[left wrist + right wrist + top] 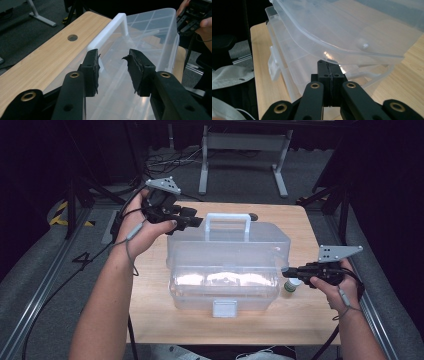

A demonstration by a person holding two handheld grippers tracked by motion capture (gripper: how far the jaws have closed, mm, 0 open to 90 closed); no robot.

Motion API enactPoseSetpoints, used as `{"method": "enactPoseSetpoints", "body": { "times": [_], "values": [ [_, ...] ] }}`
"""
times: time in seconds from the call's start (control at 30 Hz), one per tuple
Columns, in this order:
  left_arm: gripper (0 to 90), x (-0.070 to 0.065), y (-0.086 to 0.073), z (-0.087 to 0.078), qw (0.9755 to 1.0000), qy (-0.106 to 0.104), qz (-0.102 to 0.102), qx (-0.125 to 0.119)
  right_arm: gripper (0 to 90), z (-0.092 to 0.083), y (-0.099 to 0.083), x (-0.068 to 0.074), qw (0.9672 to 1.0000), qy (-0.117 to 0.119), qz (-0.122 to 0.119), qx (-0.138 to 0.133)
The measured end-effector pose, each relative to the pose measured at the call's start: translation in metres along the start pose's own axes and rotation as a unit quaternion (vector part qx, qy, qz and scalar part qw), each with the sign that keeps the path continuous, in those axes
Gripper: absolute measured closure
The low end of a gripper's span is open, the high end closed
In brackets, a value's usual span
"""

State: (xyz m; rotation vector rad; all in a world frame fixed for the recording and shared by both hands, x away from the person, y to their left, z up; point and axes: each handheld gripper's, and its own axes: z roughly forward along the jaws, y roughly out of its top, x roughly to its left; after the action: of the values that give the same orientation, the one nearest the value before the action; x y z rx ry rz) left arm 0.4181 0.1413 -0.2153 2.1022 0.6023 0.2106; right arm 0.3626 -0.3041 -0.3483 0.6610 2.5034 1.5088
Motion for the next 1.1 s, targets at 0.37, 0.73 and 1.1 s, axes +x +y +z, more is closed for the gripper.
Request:
{"method": "enactPoseSetpoints", "body": {
  "times": [0.37,0.73,1.1],
  "values": [
    [63.7,-0.015,-0.01,-0.026,0.9997,-0.001,-0.002,-0.026,90.0,0.0,0.008,-0.004,0.9995,-0.023,-0.002,-0.024],
    [64.7,-0.025,-0.025,-0.038,0.9996,-0.002,-0.001,-0.029,90.0,0.002,0.013,-0.005,0.9976,-0.04,-0.006,-0.056],
    [65.5,-0.034,-0.041,-0.036,0.9994,-0.011,-0.002,-0.033,90.0,0.004,0.018,-0.006,0.9942,-0.065,-0.004,-0.085]
  ]
}}
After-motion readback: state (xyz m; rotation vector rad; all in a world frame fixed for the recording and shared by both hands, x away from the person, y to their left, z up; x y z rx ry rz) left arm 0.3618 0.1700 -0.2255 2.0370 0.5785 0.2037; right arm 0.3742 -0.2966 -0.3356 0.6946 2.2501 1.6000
